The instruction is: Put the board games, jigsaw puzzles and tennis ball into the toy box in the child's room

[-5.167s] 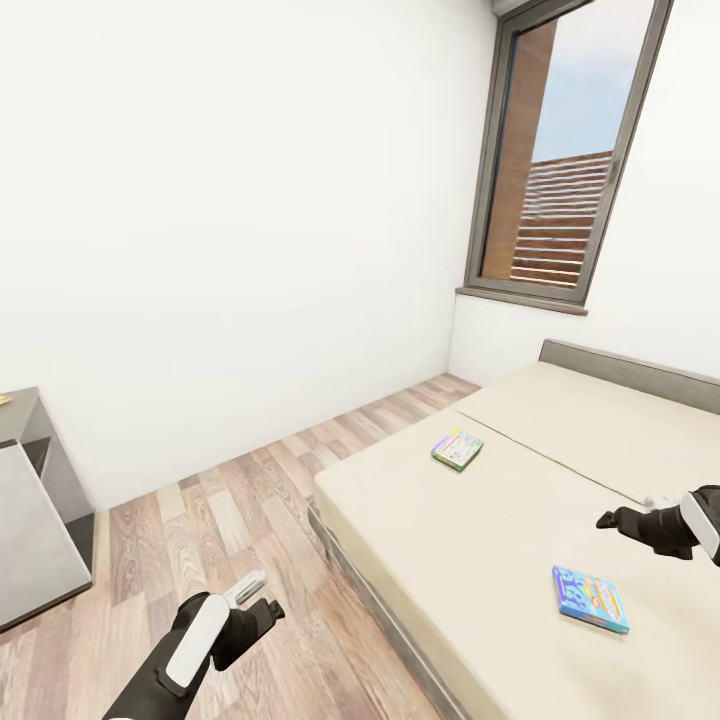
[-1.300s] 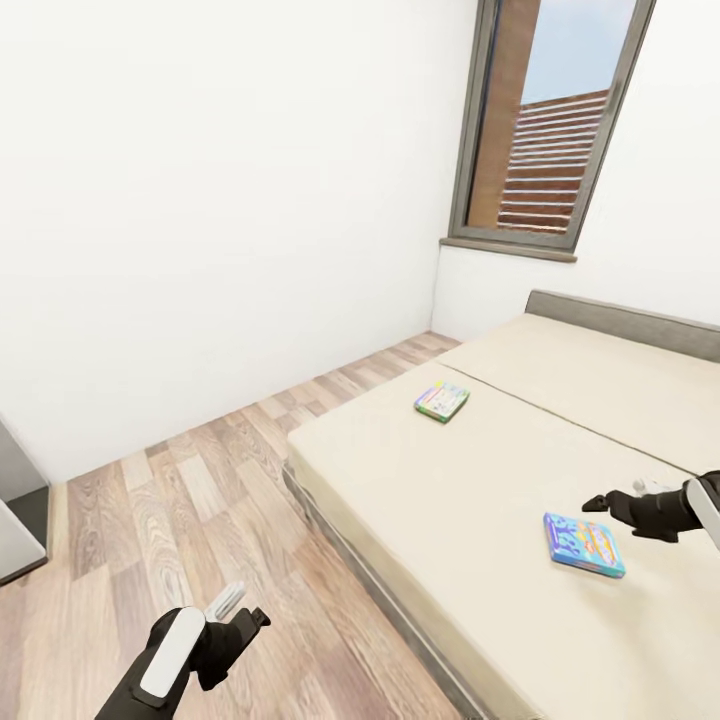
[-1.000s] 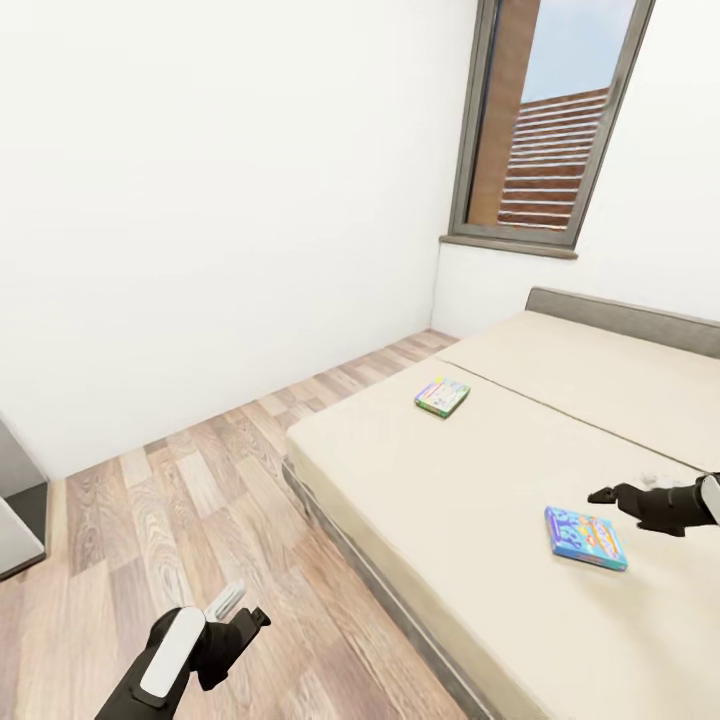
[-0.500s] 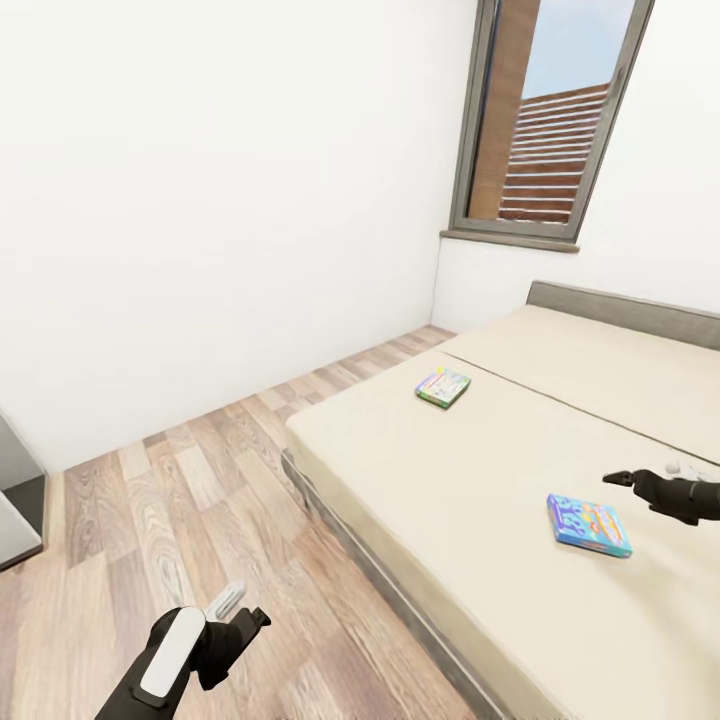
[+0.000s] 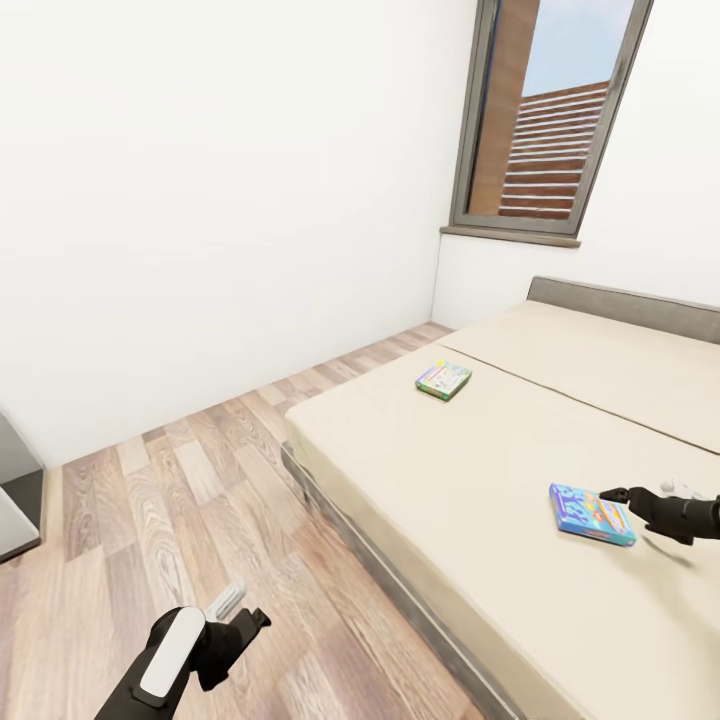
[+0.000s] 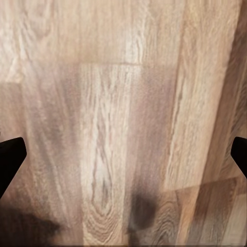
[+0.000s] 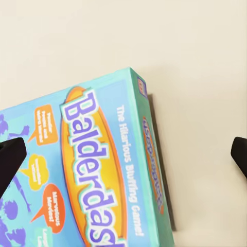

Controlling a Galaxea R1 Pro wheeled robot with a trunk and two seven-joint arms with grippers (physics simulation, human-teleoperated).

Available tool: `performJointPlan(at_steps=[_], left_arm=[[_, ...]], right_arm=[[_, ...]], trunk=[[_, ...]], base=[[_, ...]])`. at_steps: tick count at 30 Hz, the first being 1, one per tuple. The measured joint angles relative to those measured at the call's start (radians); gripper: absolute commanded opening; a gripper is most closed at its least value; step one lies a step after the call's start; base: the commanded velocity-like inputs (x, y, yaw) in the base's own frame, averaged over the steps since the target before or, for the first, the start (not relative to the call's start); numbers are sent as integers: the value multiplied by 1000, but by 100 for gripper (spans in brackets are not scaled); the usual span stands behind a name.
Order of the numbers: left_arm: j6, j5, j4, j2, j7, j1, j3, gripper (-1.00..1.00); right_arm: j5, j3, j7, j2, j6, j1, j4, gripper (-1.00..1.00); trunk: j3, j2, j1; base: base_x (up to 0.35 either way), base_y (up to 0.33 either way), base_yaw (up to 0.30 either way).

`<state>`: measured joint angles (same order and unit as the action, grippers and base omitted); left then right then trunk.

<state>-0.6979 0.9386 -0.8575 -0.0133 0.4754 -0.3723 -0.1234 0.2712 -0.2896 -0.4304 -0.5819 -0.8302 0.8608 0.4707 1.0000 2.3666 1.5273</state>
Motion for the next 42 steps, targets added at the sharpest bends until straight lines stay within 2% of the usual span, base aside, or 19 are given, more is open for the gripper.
performJointPlan(at_steps=[20, 24, 33, 42], left_arm=[[-17, -1, 0, 1, 0, 0, -1, 100], [0, -4, 1, 7, -2, 12, 2, 100], [0, -4, 1, 7, -2, 12, 2, 100], [0, -4, 1, 7, -2, 12, 2, 100]], right_arm=[[3, 2, -6, 2, 3, -3, 3, 100], [-19, 12, -29, 22, 6, -7, 16, 100], [-20, 12, -80, 22, 7, -7, 16, 100], [-20, 12, -80, 22, 7, -7, 16, 100]], trunk=[[0, 0, 0], [0, 0, 0], [0, 0, 0], [0, 0, 0]], base=[[0, 0, 0], [0, 0, 0], [0, 0, 0], [0, 0, 0]])
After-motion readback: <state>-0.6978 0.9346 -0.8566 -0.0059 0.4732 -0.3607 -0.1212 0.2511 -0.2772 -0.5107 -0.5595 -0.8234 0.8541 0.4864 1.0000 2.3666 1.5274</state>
